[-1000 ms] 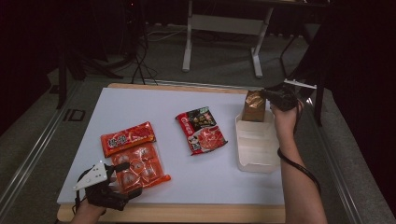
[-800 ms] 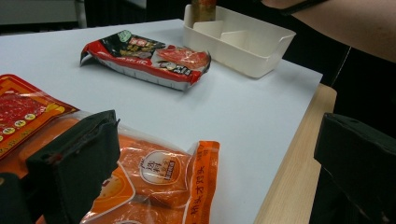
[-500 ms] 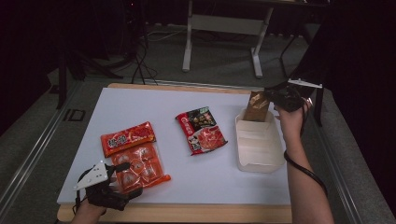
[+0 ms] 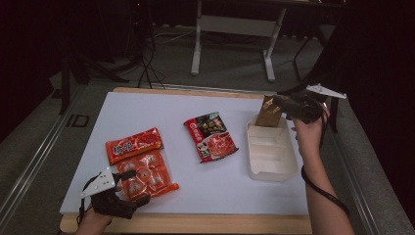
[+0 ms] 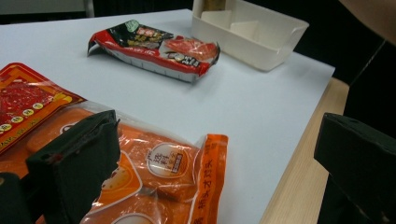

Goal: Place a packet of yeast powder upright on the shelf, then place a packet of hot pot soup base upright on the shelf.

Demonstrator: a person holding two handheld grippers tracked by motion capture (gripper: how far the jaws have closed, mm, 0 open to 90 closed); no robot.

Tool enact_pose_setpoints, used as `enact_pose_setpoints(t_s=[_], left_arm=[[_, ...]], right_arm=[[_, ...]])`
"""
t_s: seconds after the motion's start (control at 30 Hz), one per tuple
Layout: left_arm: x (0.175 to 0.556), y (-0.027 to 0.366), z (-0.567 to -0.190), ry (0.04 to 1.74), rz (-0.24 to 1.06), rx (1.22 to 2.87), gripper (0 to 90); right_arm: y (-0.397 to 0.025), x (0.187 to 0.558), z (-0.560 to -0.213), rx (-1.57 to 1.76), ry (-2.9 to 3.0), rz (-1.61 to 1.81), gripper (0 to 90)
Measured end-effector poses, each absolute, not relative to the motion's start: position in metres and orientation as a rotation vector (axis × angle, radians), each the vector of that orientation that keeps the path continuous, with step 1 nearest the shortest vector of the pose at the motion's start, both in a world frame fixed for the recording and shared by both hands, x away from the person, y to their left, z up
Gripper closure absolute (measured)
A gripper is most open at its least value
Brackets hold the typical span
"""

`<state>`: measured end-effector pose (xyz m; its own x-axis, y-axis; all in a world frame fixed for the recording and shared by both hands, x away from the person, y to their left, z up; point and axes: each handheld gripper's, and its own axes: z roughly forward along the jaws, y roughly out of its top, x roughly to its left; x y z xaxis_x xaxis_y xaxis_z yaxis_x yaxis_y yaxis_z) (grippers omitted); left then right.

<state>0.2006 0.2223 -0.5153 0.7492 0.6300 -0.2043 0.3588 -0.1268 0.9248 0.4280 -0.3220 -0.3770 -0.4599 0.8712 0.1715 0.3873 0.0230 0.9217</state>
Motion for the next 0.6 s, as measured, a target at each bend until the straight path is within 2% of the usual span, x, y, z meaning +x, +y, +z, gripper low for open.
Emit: enact_pose_setpoints(t_s=[0.6], left_arm=[[0.207, 0.221, -0.507, 0.845, 0.193, 1.802, 0.4]], right_arm=[[-0.292, 0.332, -0.389, 1.066, 1.992, 1.56, 13.8]])
